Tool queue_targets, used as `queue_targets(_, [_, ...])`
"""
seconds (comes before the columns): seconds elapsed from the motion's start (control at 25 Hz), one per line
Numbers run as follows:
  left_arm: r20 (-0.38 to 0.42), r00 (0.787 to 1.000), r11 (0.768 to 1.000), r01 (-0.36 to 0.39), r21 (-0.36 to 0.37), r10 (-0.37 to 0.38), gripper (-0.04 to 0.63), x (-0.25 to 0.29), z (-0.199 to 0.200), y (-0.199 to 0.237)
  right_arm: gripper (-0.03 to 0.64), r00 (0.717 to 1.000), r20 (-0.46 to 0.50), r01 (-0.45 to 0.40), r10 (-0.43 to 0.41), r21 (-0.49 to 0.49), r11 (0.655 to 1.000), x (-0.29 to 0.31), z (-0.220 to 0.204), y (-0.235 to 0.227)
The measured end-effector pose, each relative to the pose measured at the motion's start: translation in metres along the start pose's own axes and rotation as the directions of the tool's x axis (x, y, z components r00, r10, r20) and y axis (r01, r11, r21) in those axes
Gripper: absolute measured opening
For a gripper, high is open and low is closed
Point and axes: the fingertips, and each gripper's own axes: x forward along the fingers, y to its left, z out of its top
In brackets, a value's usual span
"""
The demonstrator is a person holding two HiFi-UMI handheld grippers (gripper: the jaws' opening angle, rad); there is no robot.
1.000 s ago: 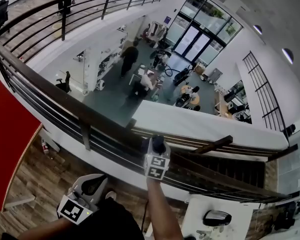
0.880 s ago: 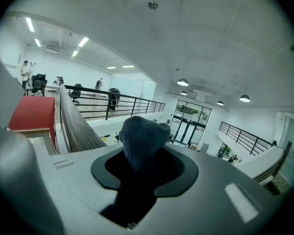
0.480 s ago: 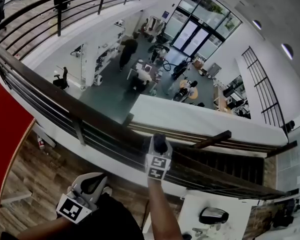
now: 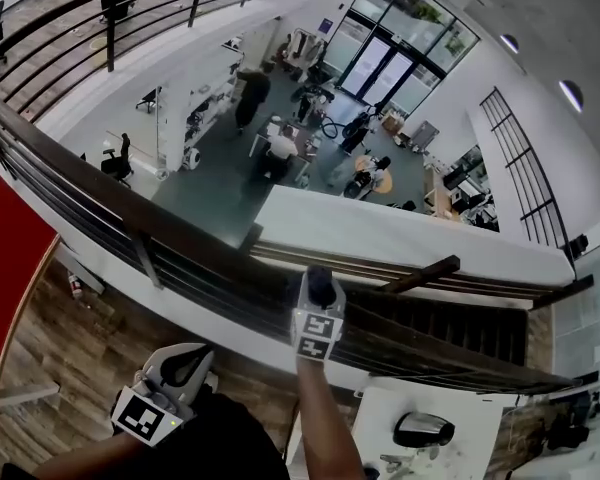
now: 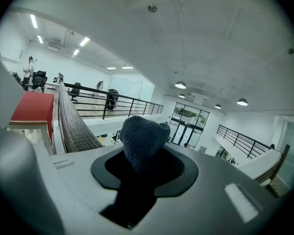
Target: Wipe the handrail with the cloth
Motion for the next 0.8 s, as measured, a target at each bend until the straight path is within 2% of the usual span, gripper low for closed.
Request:
queue_targets(0.24, [-0.006,1.000,1.000,0.024,0.008,-0.024,0.000,0.006,-0.001,-0.007,0.121,1.000,0.001,0.009,-0.009,0.003,1.000,-0.005,-0.001,-0.003])
queue_targets(0.48, [-0.021,0.999,0.999,0.044,0.001,-0.044,0.000,0.010,-0.004,-0.009,0.121,0.999,-0.008,0.033,-0.034,-0.062,0.998,-0.014,-0.006,-0.010])
queue_targets(0.8, [-0.025,0.997,0.997,0.072,-0.002,-0.072,0.000,0.018,-0.004,-0.014,0.121,0.997,-0.025,0.072,-0.074,-0.053,0.996,-0.022,-0.016,-0.031])
